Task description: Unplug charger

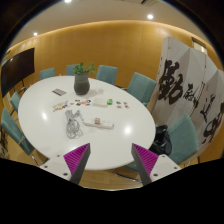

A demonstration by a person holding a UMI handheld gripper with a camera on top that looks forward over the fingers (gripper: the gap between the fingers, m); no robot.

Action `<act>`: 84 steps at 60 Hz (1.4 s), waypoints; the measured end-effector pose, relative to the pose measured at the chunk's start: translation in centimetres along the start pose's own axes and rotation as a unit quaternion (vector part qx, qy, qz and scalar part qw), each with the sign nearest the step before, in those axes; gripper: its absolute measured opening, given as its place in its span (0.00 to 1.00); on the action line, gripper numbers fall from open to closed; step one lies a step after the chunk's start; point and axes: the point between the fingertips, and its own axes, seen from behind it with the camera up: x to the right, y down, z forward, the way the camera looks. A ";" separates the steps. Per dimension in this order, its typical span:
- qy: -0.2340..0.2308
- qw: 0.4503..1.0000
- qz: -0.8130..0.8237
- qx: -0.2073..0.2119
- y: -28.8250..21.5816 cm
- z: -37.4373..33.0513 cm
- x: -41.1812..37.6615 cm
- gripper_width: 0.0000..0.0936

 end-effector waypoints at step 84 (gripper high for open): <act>0.056 0.992 0.085 0.077 -2.4 48.8 -9.6 0.27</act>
